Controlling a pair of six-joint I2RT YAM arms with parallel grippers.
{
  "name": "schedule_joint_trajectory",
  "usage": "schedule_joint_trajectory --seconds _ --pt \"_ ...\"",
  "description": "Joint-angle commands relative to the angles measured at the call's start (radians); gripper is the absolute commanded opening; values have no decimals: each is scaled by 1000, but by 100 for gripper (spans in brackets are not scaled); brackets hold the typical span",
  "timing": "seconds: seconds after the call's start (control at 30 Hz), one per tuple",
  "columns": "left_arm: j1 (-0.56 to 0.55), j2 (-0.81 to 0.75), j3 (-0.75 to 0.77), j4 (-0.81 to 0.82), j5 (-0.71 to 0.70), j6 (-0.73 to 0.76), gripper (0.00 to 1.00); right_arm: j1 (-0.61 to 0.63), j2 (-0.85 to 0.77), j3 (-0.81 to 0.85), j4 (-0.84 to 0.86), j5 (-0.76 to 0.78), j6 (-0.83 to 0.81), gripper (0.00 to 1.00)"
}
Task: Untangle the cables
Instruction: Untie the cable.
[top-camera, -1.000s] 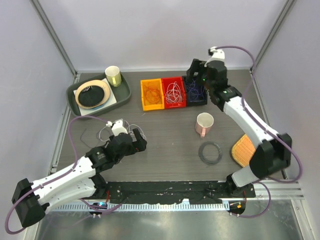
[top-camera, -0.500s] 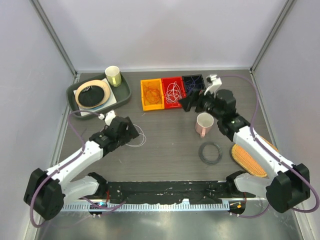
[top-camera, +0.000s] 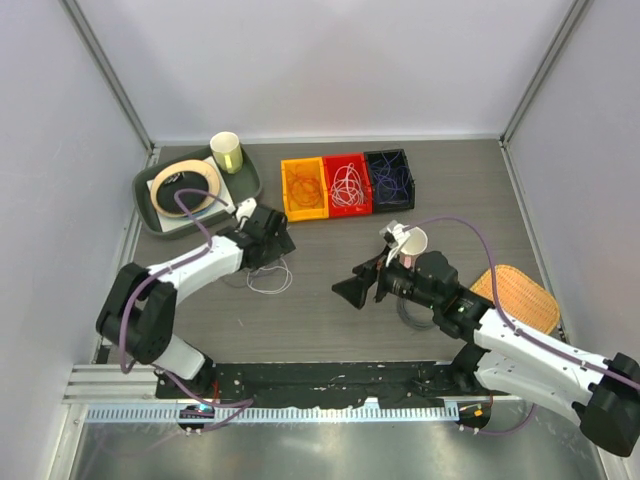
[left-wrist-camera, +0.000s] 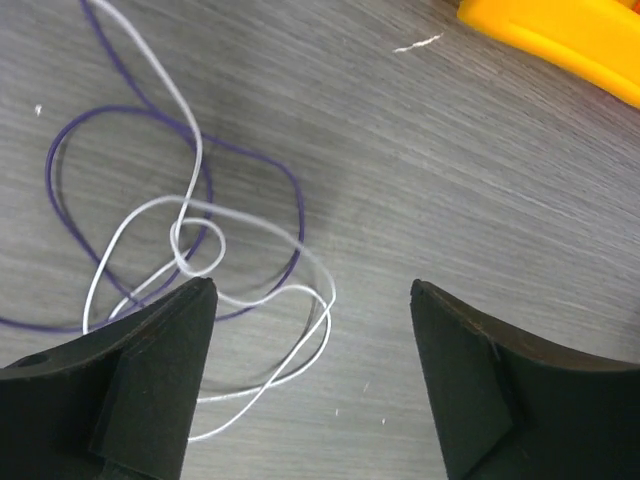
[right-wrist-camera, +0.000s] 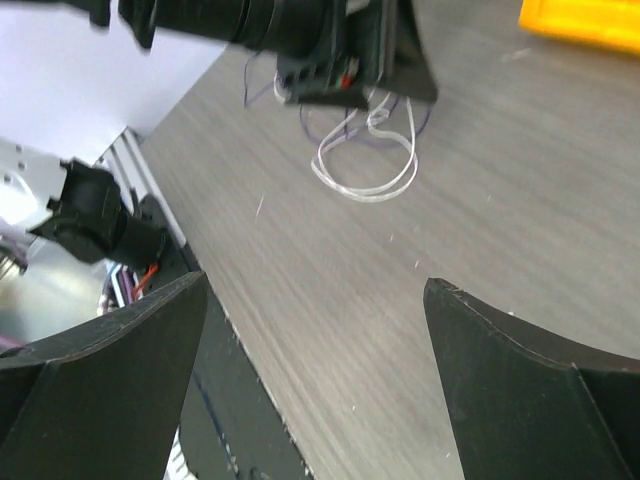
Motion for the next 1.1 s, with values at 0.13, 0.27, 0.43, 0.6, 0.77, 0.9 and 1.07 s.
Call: schedule_joint_trajectory --seconds 0.13,0.27,0.43,0.6,0.77,0.9,1.07 --pt "5 181 162 -40 -64 17 57 9 -81 -55 83 -28 33 95" --pt "5 239 222 -108 -64 24 9 9 -104 -67 72 -5 32 95" --pt "-28 142 230 -112 -49 75 0 9 -96 -77 71 0 13 95" --pt "-63 -49 169 -25 121 149 0 19 5 -69 86 3 -24 95" --pt "-80 -301 126 21 253 187 0 89 45 -49 87 61 -111 95" --pt "-81 -452 133 20 345 184 0 176 48 -73 170 109 -221 95" --pt "-81 -541 175 35 511 160 0 348 124 -74 296 277 -424 95"
